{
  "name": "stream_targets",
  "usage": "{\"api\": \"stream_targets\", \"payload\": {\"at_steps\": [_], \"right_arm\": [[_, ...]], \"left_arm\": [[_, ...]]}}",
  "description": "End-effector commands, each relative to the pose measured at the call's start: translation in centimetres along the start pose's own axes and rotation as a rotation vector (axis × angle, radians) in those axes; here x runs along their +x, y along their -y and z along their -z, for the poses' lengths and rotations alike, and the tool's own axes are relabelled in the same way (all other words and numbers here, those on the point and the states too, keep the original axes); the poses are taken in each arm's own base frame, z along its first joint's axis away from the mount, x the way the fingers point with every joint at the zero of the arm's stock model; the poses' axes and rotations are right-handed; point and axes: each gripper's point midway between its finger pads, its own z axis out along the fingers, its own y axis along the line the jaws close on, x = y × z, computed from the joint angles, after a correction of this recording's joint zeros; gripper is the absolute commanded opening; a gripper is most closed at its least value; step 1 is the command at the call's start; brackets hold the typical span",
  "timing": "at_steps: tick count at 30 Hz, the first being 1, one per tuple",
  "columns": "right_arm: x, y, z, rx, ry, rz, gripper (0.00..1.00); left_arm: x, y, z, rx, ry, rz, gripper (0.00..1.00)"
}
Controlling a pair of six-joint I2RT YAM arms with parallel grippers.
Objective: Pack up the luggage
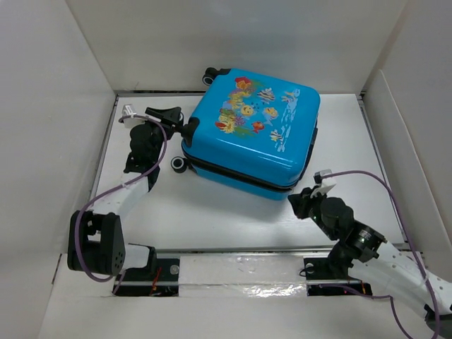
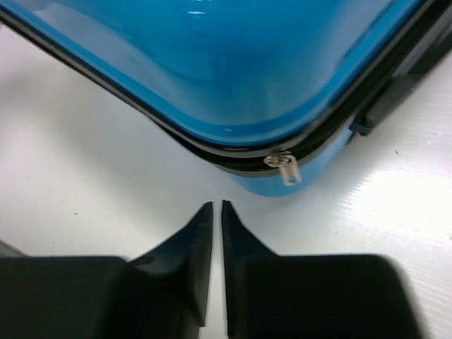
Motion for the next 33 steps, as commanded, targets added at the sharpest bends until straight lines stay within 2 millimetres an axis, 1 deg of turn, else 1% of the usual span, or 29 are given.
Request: {"api": "stream_targets", "payload": {"at_steps": [1, 2, 3, 4, 5, 7, 8, 9, 10, 12, 14, 15, 18, 20, 23, 24, 25, 26, 30, 31, 33], "right_arm": [[-0.1, 1.1, -0.9, 0.065, 0.001, -0.031, 0.23], [-0.3, 1.2, -1.3, 0.072, 0.007, -0.027, 0.25], [0.2, 1.9, -1.8, 0.101, -0.015, 0.0, 0.28], [0.3, 2.2, -2.1, 0.109, -0.015, 0.012, 0.29], [-0.2, 1.9, -2.5, 0.089, 0.009, 0.017, 0.3], [-0.2, 2.7, -2.9, 0.105, 0.019, 0.038, 0.35], [-0.7, 2.7, -3.0, 0.105, 0.042, 0.034, 0.38], [-0.9, 2.9, -3.1, 0.107, 0.052, 0.043, 0.44], [-1.1, 3.6, -3.1, 0.129, 0.06, 0.039, 0.46], [-1.3, 4.0, -3.2, 0.13, 0.065, 0.058, 0.5], [-1.7, 3.9, -3.6, 0.095, 0.08, 0.073, 0.5], [-2.1, 3.8, -3.8, 0.082, 0.097, 0.092, 0.5], [-2.2, 3.5, -4.6, 0.022, 0.088, 0.121, 0.49], [-2.1, 2.5, -4.9, -0.042, 0.078, 0.136, 0.47], [-2.2, 1.9, -5.0, -0.076, 0.077, 0.15, 0.46], [-2.4, 1.8, -5.0, -0.08, 0.09, 0.151, 0.4], [-2.2, 1.3, -5.0, -0.11, 0.093, 0.149, 0.37], [-2.6, 0.9, -5.0, -0.131, 0.116, 0.152, 0.36], [-2.7, 0.9, -5.0, -0.136, 0.125, 0.152, 0.23], [-2.5, 1.0, -5.0, -0.132, 0.121, 0.152, 0.21], [-2.4, 1.0, -5.1, -0.136, 0.131, 0.141, 0.21]], "left_arm": [[-2.7, 2.2, -0.9, 0.079, 0.079, -0.059, 0.0], [-1.4, 1.1, -1.2, 0.068, 0.034, -0.049, 0.0], [-1.4, 0.5, -1.3, 0.062, 0.032, -0.04, 0.0], [-1.1, 0.2, -1.4, 0.062, 0.021, -0.033, 0.0], [-0.4, -0.6, -1.6, 0.049, 0.0, -0.023, 0.0], [0.0, -0.9, -1.7, 0.047, -0.016, -0.016, 0.0], [0.2, -1.1, -1.5, 0.045, -0.018, -0.013, 0.0], [0.3, -1.1, -1.5, 0.048, -0.022, -0.01, 0.0], [0.4, -1.2, -1.4, 0.046, -0.027, -0.009, 0.0], [0.7, -1.6, -1.4, 0.034, -0.037, -0.013, 0.0], [1.0, -2.3, -1.3, 0.02, -0.046, -0.014, 0.0], [1.1, -2.5, -1.2, 0.016, -0.048, -0.016, 0.0], [1.6, -3.4, -1.2, -0.005, -0.058, -0.012, 0.0], [1.9, -4.1, -1.2, -0.026, -0.064, -0.014, 0.0], [2.0, -4.6, -1.4, -0.047, -0.067, -0.026, 0.0], [2.1, -4.9, -1.4, -0.055, -0.069, -0.026, 0.0], [2.1, -5.0, -1.4, -0.059, -0.068, -0.025, 0.0], [2.1, -5.3, -1.4, -0.068, -0.064, -0.025, 0.0], [1.7, -6.1, -1.6, -0.102, -0.043, -0.051, 0.0], [1.7, -6.2, -1.8, -0.112, -0.045, -0.058, 0.0], [1.5, -6.1, -2.1, -0.113, -0.039, -0.063, 0.0]]}}
